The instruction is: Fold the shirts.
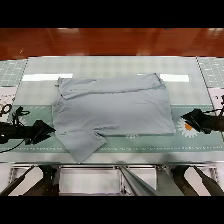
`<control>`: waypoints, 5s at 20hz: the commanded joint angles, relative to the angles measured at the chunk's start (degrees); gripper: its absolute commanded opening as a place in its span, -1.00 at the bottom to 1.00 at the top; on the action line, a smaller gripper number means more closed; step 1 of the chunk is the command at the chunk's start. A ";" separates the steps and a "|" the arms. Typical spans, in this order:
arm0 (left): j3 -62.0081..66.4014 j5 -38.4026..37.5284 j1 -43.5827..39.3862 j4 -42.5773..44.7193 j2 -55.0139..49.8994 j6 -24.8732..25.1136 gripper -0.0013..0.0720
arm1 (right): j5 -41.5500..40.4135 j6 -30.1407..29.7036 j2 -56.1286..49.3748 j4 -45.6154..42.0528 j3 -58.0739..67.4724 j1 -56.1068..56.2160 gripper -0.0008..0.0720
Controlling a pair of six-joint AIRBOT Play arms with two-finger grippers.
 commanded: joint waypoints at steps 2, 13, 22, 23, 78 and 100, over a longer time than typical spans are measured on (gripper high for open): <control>-1.03 2.78 0.09 2.01 0.13 -2.69 0.41 | 0.57 -0.13 0.74 0.57 -0.87 -0.13 0.15; -1.05 3.76 0.09 0.70 0.13 -1.18 0.41 | 0.35 -0.20 0.74 0.57 -0.87 -0.13 0.14; -1.66 5.55 0.09 -0.35 -0.15 -1.20 0.41 | 0.39 1.75 0.35 -3.19 -0.87 -0.13 0.14; -1.66 5.75 0.07 -2.19 -0.61 -1.14 0.41 | 0.63 1.75 -0.22 -2.62 -0.87 -0.13 0.14; 74.44 7.85 -13.35 6.12 33.33 -9.18 -0.91 | 13.92 10.93 19.23 -18.36 76.63 14.40 -0.91; 39.17 37.18 -27.78 -4.48 -17.25 -5.88 -0.91 | -12.39 0.90 -37.62 -0.35 53.88 28.63 -0.91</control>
